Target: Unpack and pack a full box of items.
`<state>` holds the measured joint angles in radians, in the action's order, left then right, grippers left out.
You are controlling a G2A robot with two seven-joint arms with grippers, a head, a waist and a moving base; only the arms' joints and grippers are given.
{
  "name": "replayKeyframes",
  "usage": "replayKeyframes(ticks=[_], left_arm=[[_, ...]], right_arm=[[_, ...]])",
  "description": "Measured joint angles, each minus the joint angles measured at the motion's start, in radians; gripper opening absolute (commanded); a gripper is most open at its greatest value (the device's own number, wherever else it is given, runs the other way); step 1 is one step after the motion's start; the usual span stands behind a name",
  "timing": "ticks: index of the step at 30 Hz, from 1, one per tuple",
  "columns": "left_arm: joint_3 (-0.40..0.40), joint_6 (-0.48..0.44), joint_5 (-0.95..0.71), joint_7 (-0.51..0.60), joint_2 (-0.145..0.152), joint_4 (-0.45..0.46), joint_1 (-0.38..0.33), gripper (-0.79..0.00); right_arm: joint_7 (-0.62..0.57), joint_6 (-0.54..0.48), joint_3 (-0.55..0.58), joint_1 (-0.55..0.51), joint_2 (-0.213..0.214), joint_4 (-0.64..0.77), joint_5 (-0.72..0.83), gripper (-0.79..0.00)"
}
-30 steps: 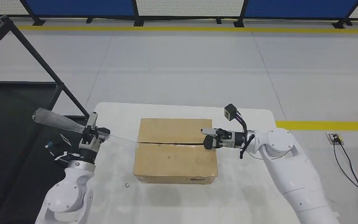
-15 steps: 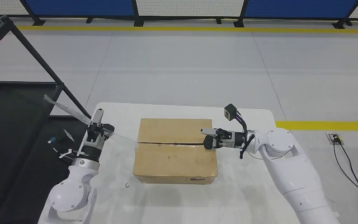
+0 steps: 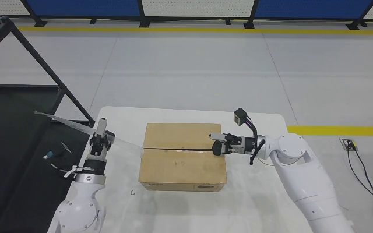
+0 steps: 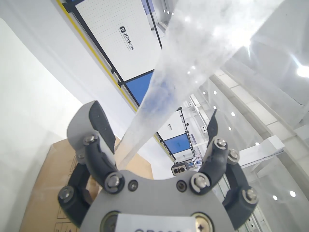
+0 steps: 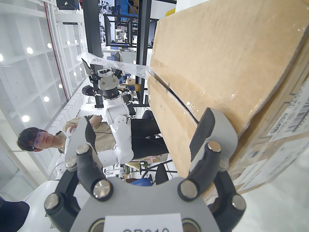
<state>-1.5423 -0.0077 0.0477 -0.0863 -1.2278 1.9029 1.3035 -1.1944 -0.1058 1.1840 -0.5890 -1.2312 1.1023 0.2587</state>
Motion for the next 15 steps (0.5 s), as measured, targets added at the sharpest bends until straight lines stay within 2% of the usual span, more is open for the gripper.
replayKeyframes(ticks=[7,15], left_arm=[[0.009,0.004,0.038,-0.02,-0.005,0.035,0.017,0.0],[0.001,0.037,0.034,0.008,-0.008,0.02,-0.026,0.0]], right_arm=[[0.0,0.0,0.0,0.0,0.0,0.0,0.0,0.0],[0.0,0.0,0.0,0.0,0.0,0.0,0.0,0.0]])
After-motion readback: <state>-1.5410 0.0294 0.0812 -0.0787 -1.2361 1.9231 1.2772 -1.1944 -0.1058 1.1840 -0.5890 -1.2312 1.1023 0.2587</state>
